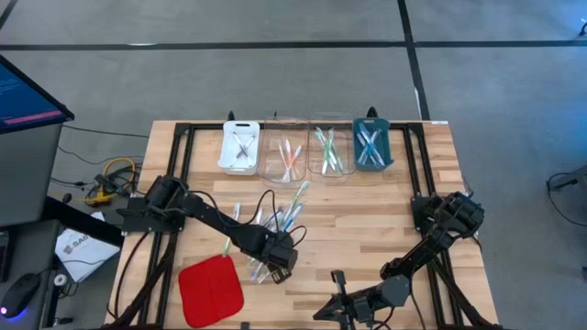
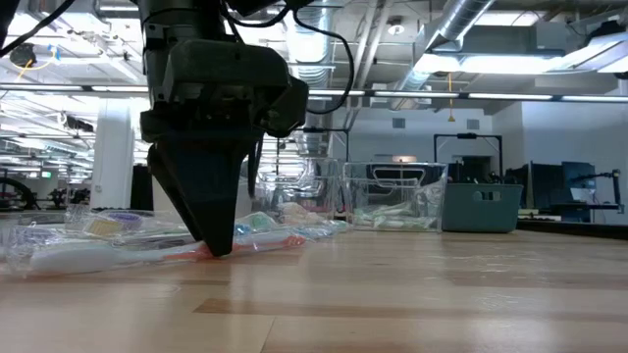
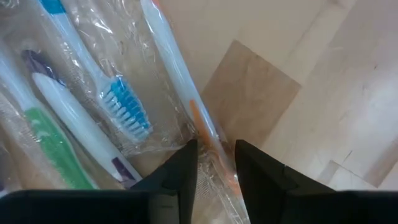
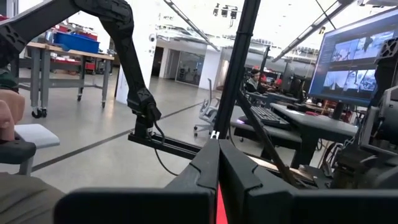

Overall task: Pick & Place Toothbrushes
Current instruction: Put the orange toothbrush into the left transparent bin

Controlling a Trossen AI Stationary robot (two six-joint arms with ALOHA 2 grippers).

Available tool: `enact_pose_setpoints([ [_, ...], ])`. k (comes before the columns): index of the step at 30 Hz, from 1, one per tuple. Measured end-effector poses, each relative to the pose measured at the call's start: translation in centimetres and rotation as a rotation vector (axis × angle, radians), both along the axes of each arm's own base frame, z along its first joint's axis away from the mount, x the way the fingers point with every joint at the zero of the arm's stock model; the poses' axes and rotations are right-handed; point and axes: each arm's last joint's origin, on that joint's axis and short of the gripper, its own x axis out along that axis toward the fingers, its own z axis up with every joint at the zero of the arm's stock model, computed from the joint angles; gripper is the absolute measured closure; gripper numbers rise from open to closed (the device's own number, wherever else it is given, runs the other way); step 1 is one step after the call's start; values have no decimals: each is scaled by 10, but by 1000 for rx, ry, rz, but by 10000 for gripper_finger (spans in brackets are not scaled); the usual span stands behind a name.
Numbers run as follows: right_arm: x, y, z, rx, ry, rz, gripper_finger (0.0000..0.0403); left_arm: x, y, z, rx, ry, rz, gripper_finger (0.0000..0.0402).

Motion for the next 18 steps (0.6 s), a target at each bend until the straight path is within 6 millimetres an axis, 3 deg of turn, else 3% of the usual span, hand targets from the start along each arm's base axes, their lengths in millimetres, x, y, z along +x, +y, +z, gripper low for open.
enact_pose_setpoints([
  [3, 0, 0, 0, 3, 1, 2, 402, 0, 1, -1, -4, 4, 30, 328],
  [6, 0, 0, 0, 11, 8, 6, 402, 0, 2, 0, -12, 3, 63, 382],
  [10, 0, 0, -1, 9, 12, 6, 402, -5, -2, 10, -29, -22, 96, 391],
  [18, 0, 0, -1, 31, 24, 11, 402, -25, 0, 101, -41, -338, 189, 395],
])
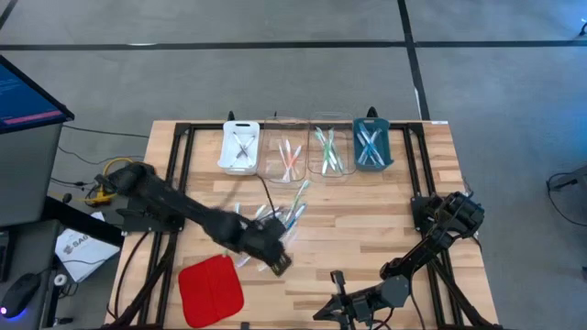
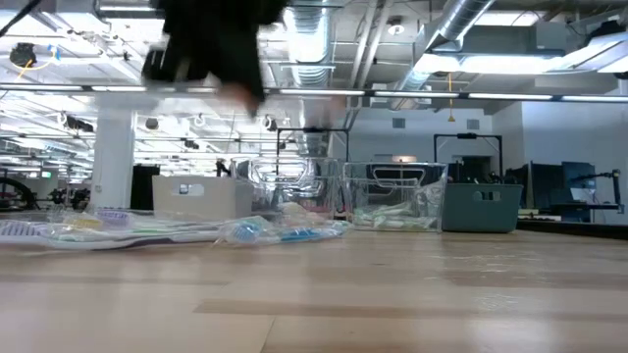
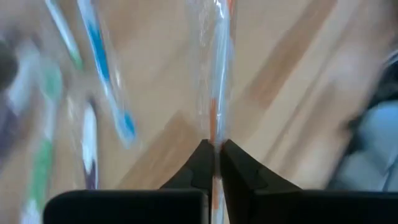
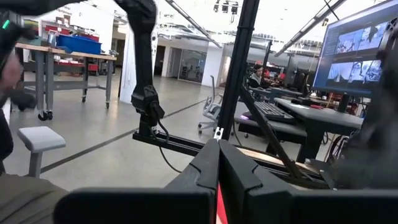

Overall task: Pick & Place Toothbrushes
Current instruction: Put the orange toothbrush into the left transparent bin

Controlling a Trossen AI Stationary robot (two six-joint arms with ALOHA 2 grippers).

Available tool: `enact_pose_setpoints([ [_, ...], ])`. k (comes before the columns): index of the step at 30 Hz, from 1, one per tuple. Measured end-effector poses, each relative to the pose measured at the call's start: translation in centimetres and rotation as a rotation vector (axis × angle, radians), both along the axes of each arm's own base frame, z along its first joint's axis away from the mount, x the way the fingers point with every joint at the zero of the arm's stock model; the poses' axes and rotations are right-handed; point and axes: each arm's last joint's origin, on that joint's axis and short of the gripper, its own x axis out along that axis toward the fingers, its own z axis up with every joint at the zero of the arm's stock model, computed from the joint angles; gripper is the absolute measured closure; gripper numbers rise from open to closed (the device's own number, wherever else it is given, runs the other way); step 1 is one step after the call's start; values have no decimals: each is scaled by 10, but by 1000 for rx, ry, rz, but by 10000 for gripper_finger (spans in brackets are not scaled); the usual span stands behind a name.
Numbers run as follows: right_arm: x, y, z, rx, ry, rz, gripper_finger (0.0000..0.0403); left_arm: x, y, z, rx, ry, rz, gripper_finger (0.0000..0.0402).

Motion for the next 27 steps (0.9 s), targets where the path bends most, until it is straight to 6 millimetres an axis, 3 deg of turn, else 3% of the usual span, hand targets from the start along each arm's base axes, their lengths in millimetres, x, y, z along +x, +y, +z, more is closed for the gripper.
enact_pose_setpoints([
  [4, 0, 0, 0, 10, 3, 2, 402, -19, 31, 60, 57, -207, 89, 395],
  [8, 2, -2, 0, 29, 8, -3, 402, -32, 89, 108, 150, -396, 220, 396],
  [13, 2, -2, 0, 34, 11, -3, 402, -36, 173, 133, 186, -518, 348, 396],
  [16, 3, -3, -1, 38, 23, -4, 402, -32, 222, 126, 168, -517, 437, 396],
  [20, 4, -3, -3, 36, 35, -4, 402, -15, 273, 83, 101, -385, 517, 396],
  [23, 4, -3, -4, 40, 52, -2, 402, -2, 298, 52, 21, -333, 543, 396],
  [27, 4, -3, -6, 27, 64, -3, 402, 10, 313, 16, -17, -244, 582, 396],
])
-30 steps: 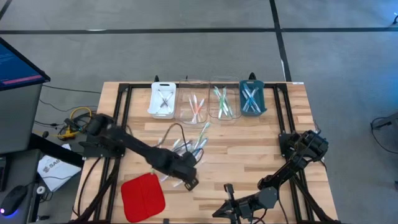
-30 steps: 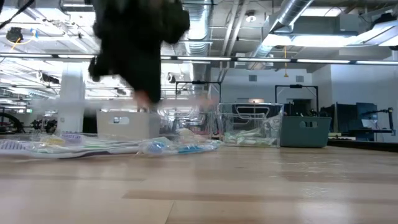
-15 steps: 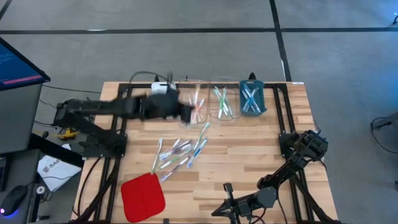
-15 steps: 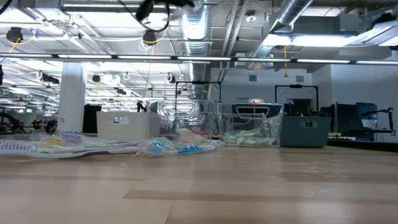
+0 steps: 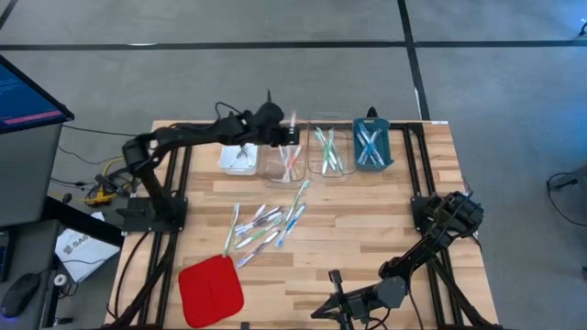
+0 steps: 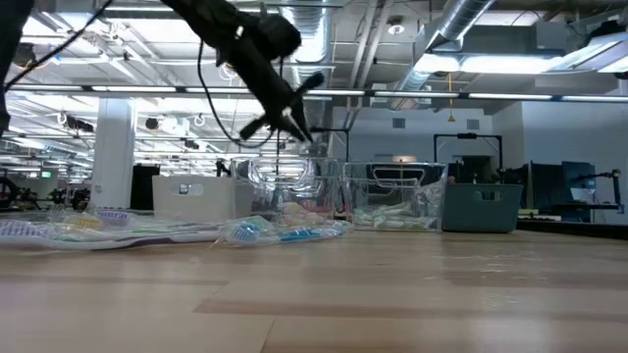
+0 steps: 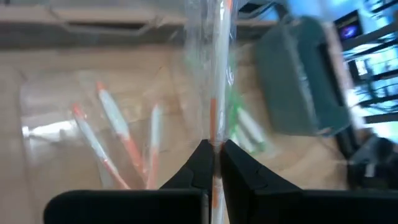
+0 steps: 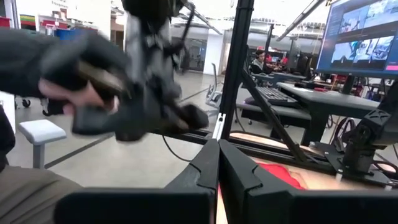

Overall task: Pick & Place Toothbrushes
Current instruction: Put the orange toothbrush into the left transparent bin, then put the violet toothbrush into the white bin

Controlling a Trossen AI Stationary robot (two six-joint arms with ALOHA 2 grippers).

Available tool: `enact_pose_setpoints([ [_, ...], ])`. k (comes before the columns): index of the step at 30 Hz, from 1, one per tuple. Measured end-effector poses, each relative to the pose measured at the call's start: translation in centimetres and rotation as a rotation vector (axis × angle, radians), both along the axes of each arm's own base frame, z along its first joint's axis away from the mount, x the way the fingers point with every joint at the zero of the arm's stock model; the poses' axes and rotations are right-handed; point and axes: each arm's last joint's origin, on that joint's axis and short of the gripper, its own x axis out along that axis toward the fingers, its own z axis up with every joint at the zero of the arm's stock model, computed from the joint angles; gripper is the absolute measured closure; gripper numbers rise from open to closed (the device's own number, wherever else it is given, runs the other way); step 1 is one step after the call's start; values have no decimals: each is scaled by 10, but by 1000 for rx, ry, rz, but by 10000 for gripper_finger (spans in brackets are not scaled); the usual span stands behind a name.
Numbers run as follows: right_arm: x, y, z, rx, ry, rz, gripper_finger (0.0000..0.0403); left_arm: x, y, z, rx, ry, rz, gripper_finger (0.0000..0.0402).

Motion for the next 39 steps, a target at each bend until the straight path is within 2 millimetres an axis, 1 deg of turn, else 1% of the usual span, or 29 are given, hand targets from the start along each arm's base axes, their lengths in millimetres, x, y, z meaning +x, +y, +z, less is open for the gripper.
enact_pose_setpoints([
  [5, 0, 0, -2, 3, 23, 2, 402, 4, 15, -30, -58, 59, 43, 396],
  [9, 0, 0, -4, 7, 43, 3, 402, 5, 23, -43, -75, 86, 61, 396],
  [12, 1, 0, -5, 9, 50, 3, 402, 8, 23, -53, -94, 110, 53, 396],
  [15, 1, 0, -5, 9, 51, 3, 402, 10, 22, -59, -123, 113, 48, 396],
  [21, 1, 0, -5, 11, 51, 3, 402, 8, 25, -61, -136, 120, 51, 395],
  [25, 1, 0, -5, 14, 52, 3, 402, 8, 25, -61, -121, 129, 29, 381],
  [33, 1, 0, -5, 19, 55, 3, 402, 6, 23, -65, -107, 166, -10, 334],
  [39, 1, 0, -5, 18, 56, 3, 402, 6, 23, -64, -89, 178, -33, 282],
])
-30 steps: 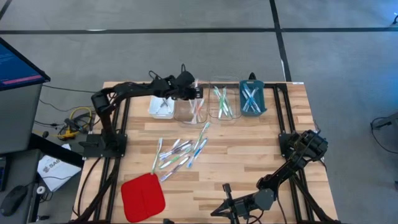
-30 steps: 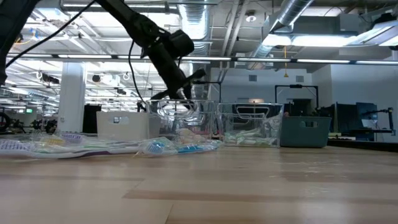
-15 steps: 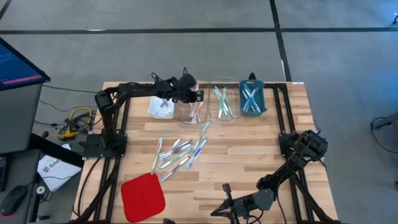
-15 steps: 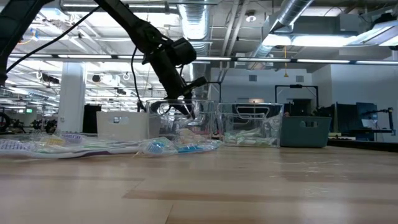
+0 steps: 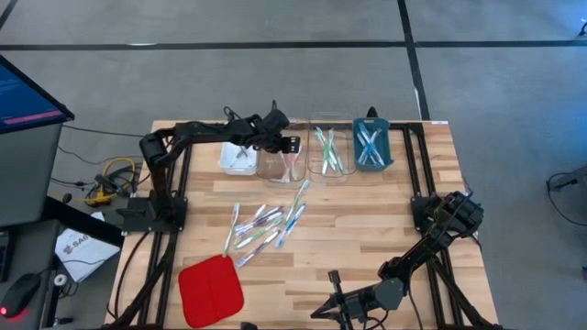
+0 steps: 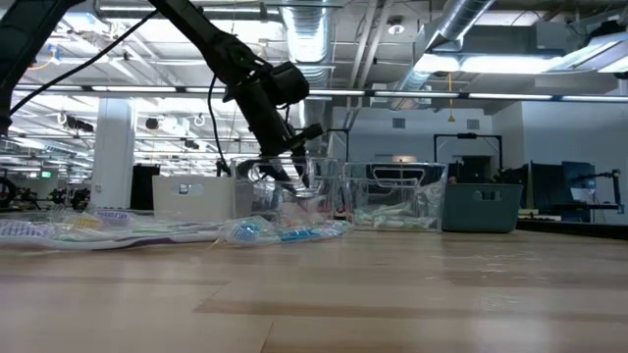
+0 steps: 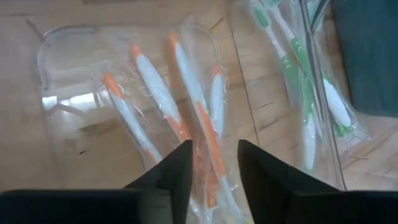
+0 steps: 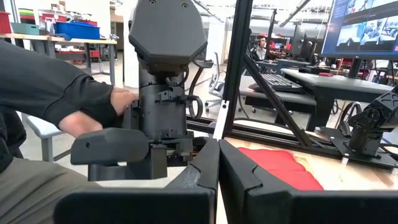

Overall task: Pick & Place Toothbrushes
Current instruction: Put the violet toothbrush into the white bin

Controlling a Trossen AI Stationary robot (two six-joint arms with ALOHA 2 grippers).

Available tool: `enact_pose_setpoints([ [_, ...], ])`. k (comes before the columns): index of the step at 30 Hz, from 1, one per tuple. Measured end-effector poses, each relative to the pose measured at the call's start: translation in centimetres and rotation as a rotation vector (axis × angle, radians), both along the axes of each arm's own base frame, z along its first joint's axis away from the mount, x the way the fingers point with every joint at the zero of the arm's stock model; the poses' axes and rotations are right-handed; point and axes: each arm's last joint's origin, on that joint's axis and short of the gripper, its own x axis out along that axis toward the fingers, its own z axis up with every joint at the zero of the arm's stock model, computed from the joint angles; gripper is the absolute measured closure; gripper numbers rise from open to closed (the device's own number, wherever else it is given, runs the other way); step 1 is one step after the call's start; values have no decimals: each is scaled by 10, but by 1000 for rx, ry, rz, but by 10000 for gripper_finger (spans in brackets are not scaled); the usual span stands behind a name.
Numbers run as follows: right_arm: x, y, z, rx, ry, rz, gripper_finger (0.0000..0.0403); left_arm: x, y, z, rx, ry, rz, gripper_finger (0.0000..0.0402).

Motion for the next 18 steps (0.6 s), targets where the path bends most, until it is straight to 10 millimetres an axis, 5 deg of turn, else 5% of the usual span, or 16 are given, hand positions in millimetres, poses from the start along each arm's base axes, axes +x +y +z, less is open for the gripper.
enact_pose_setpoints([
  [9, 1, 0, -2, -3, 19, -1, 402, -7, -4, 30, 104, -31, -98, 230],
  [18, 2, -2, -1, -1, 9, -5, 402, -37, -54, 128, 354, -184, -314, 241],
])
